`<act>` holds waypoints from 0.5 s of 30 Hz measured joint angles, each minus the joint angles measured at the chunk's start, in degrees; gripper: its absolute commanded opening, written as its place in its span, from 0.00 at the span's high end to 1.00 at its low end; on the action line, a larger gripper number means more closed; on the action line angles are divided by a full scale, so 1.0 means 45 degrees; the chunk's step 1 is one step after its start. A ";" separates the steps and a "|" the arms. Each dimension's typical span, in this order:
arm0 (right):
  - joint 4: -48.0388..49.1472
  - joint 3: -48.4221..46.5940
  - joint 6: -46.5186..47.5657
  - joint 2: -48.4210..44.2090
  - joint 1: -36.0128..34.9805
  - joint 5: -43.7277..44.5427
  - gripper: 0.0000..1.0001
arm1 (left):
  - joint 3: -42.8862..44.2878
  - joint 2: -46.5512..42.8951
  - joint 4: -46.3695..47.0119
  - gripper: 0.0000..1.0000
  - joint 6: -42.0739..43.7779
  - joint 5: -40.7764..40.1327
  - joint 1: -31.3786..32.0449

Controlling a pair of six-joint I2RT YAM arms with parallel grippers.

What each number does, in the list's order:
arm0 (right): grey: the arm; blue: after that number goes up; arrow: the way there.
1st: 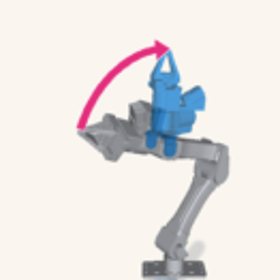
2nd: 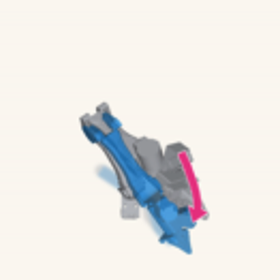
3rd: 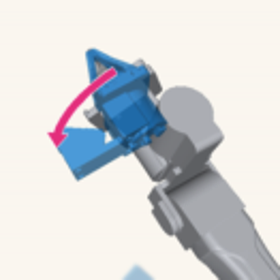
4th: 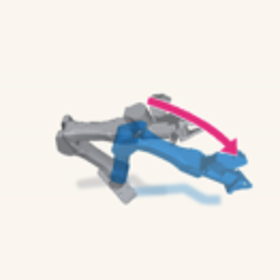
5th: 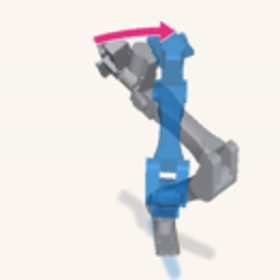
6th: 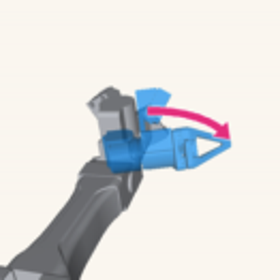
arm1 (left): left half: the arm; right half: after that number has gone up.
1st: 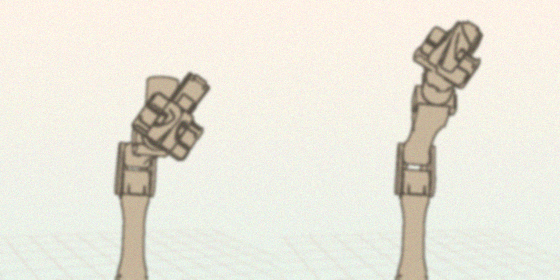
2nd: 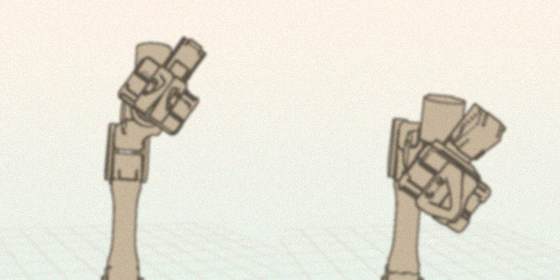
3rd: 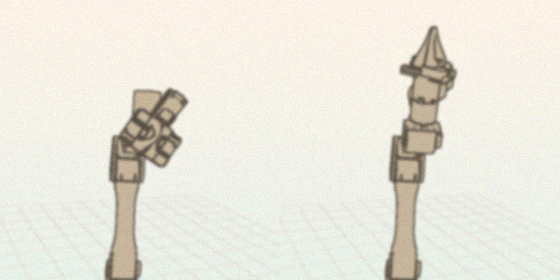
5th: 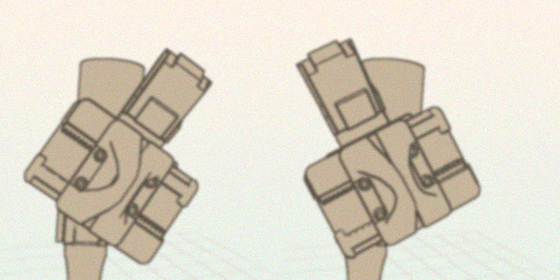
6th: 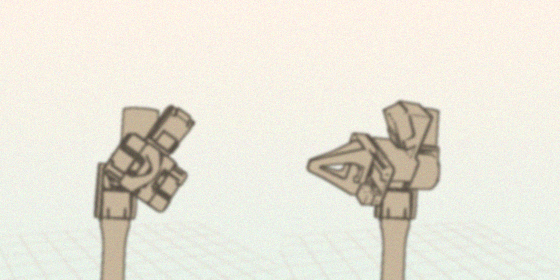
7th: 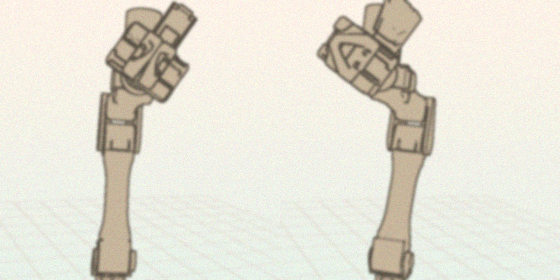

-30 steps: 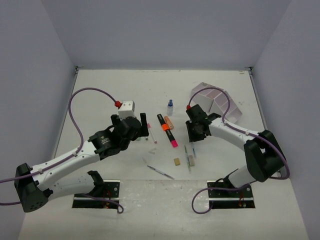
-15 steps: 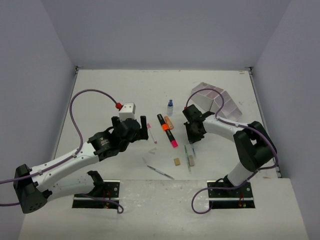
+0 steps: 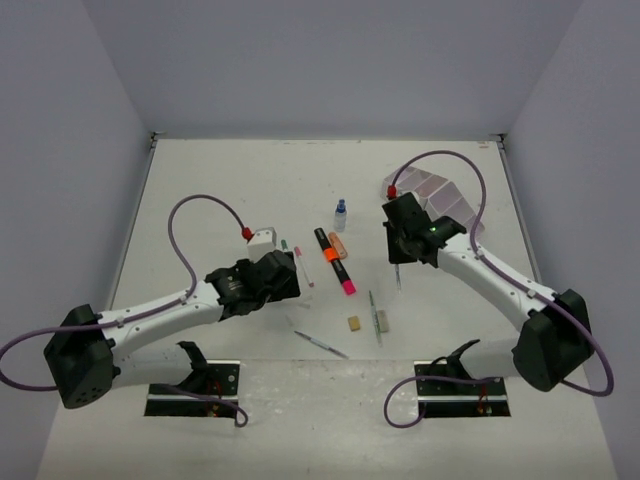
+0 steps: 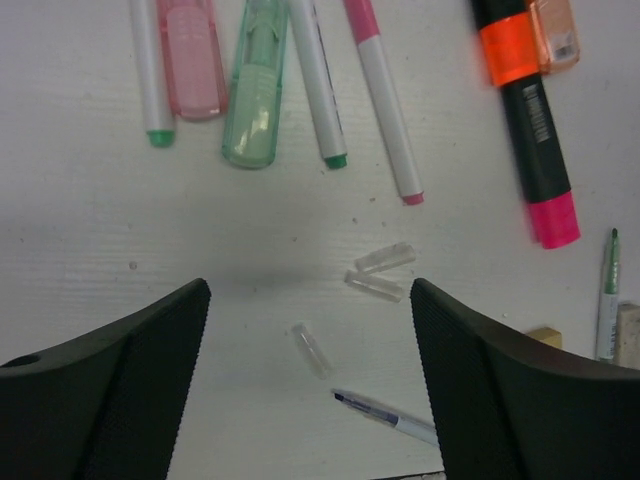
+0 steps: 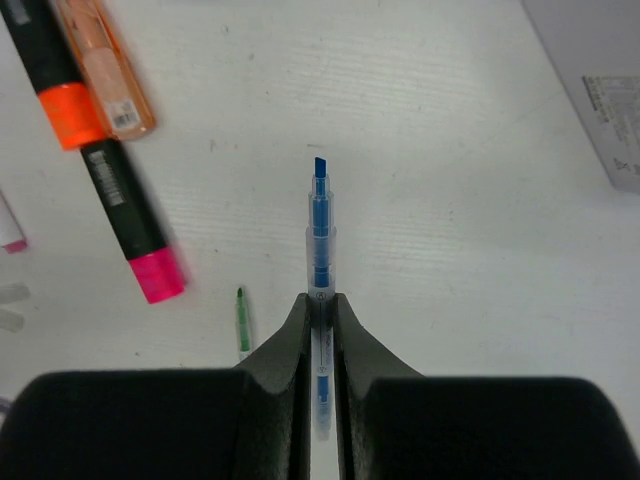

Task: Sort the stationery into containers
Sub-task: Pick up the pen from the center of the board.

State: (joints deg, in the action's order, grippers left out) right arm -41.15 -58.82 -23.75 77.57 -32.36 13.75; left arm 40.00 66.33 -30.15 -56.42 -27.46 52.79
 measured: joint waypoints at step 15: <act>-0.0562 0.0080 0.0108 -0.0890 0.0000 0.0285 1.00 | 0.0109 0.2311 -0.0959 0.52 -0.3577 -0.0088 0.2133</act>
State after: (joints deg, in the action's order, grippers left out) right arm -43.68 -58.46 -23.27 73.56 -32.36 15.03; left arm 40.49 76.72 -34.47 -72.52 -27.86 62.39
